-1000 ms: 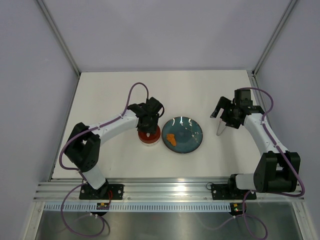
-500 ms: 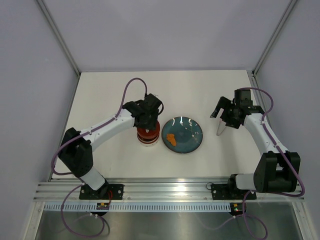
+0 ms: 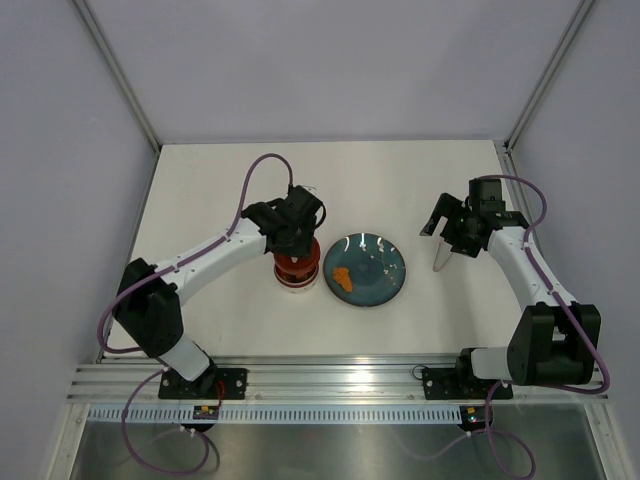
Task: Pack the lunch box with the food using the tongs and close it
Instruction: Close the box lid on the packing box.
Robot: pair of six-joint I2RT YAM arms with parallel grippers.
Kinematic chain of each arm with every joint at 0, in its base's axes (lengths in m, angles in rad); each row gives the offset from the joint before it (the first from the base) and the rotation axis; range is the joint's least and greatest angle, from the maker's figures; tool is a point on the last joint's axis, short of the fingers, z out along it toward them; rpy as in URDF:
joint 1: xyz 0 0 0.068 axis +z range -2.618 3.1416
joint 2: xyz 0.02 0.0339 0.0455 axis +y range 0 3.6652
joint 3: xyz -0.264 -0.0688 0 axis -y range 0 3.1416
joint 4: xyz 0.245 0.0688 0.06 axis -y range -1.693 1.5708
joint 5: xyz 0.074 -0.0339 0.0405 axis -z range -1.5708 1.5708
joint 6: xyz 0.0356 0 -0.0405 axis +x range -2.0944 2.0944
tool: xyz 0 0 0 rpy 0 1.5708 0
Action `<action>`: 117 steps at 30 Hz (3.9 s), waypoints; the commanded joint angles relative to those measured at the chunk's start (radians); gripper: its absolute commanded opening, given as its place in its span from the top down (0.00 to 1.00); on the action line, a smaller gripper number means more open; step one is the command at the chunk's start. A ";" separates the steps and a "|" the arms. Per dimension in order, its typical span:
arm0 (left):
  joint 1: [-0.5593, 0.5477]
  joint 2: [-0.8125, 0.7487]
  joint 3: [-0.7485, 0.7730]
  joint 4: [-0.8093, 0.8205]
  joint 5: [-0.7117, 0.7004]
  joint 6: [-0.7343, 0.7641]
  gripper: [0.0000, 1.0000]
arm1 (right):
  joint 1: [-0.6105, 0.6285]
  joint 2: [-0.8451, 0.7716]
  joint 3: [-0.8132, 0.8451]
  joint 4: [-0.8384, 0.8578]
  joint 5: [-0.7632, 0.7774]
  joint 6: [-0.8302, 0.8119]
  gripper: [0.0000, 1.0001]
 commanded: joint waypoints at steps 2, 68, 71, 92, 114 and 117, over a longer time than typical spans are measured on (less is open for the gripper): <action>-0.005 0.017 -0.028 0.051 -0.014 0.004 0.61 | 0.002 -0.018 0.013 0.008 -0.007 -0.003 0.01; 0.021 -0.067 -0.098 0.093 -0.038 -0.019 1.00 | 0.002 -0.011 0.011 0.007 -0.017 0.002 0.01; 0.029 -0.055 -0.103 0.099 -0.035 -0.025 1.00 | 0.003 -0.013 0.011 0.005 -0.017 0.000 0.01; 0.069 0.030 -0.249 0.209 0.025 -0.085 1.00 | 0.002 -0.002 0.002 0.013 -0.017 -0.006 0.01; 0.066 -0.116 -0.158 0.105 -0.011 -0.053 1.00 | 0.002 -0.002 -0.004 0.022 -0.023 0.006 0.01; 0.066 -0.055 -0.209 0.157 0.021 -0.062 1.00 | 0.003 0.001 -0.006 0.021 -0.024 0.005 0.01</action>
